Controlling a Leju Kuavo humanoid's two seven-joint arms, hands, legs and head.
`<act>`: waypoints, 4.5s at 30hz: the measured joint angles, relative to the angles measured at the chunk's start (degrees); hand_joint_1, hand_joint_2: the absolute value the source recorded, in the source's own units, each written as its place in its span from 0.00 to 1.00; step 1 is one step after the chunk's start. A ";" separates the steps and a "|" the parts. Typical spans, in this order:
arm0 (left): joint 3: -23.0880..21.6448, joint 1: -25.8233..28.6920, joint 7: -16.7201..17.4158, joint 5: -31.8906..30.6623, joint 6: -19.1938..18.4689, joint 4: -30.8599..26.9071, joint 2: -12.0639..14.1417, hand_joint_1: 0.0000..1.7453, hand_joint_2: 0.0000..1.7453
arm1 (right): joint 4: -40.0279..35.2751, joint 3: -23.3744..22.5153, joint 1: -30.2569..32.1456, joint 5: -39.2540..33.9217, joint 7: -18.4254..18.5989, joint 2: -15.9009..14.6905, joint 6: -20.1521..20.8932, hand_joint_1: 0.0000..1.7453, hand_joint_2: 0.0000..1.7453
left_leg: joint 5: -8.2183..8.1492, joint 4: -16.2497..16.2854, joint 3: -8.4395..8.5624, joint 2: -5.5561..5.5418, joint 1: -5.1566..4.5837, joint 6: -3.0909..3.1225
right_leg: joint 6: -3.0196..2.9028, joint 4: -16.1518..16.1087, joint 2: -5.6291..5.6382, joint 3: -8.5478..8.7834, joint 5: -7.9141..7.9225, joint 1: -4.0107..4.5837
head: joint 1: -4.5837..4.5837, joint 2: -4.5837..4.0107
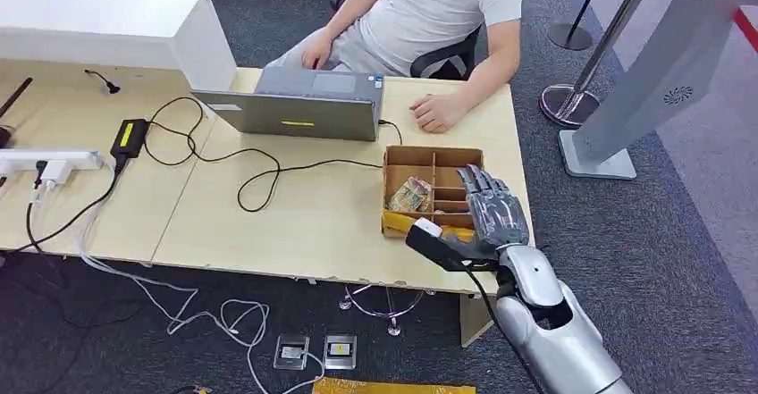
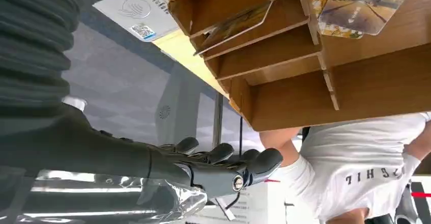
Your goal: Pass the card to the sensor for recognition and then transmit it.
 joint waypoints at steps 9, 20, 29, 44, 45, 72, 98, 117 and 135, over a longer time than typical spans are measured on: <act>-0.02 0.00 -0.02 -0.29 0.02 0.00 -0.02 0.00 0.00 | 1.68 -0.07 -0.05 -0.18 0.00 -0.04 -0.28 0.00 1.00 | 0.00 0.00 0.00 0.00 0.00 0.00 | 0.00 0.00 0.00 0.00 0.00 0.00 | 0.00 0.02; -0.02 -0.05 -0.02 -0.55 0.15 0.00 -0.04 0.00 0.00 | 2.29 0.04 -0.39 -0.57 0.00 0.09 -0.31 0.00 1.00 | 0.00 0.00 0.00 0.00 0.00 0.00 | 0.00 0.00 0.00 0.00 0.00 0.00 | 0.00 0.00; -0.07 -0.34 -0.02 -0.96 0.04 0.00 -0.04 0.00 0.00 | 3.56 0.07 -0.54 -0.57 -0.07 1.05 -0.26 0.00 1.00 | 0.00 0.00 0.00 0.00 0.00 0.00 | 0.00 0.00 0.00 0.00 0.00 0.00 | 0.00 0.02; -0.59 -0.93 0.00 -1.73 -0.13 0.00 -0.07 0.00 0.00 | 6.43 0.07 -2.10 -0.57 -0.76 1.64 -0.68 0.11 1.00 | 0.00 0.00 0.00 0.00 0.00 0.00 | 0.00 0.00 0.00 0.00 0.00 0.00 | 0.00 0.02; -0.63 -0.96 0.00 -1.75 -0.15 0.00 -0.07 0.00 0.00 | 6.56 0.07 -2.11 -0.57 -0.77 1.66 -0.70 0.45 1.00 | 0.00 0.00 0.00 0.00 0.00 0.00 | 0.00 0.00 0.00 0.00 0.00 0.00 | 0.00 0.00; -1.05 -1.59 0.26 -2.23 -0.39 0.00 -0.07 0.00 0.00 | 10.16 0.07 -2.33 0.79 -1.05 2.30 -2.01 0.00 1.00 | 0.00 0.00 0.00 0.00 0.00 0.00 | 0.00 0.00 0.01 0.00 0.00 0.00 | 0.00 0.02; -1.09 -1.94 0.70 -3.06 -0.50 0.00 -0.04 0.00 0.00 | 18.49 0.04 -3.34 -3.21 -6.42 5.18 -11.69 1.00 1.00 | 0.00 0.00 0.01 0.01 0.00 0.00 | 0.00 0.00 0.02 0.00 0.00 0.00 | 0.00 0.02; -1.09 -1.85 0.68 -2.95 0.07 0.00 -0.04 0.00 0.00 | 25.90 0.07 -8.48 -6.10 -10.30 7.63 -19.85 1.00 1.00 | 0.08 0.01 0.09 0.05 0.00 -0.07 | -0.09 0.01 0.13 0.05 0.13 0.00 | 0.02 0.00; -1.92 -2.04 0.66 -3.48 0.79 0.00 -0.28 0.00 0.00 | 23.39 -0.33 -21.26 -2.82 -15.15 8.61 -27.02 1.00 1.00 | 0.10 0.01 0.06 0.13 0.00 -0.09 | -0.11 0.02 0.14 0.00 0.14 0.01 | 0.00 0.00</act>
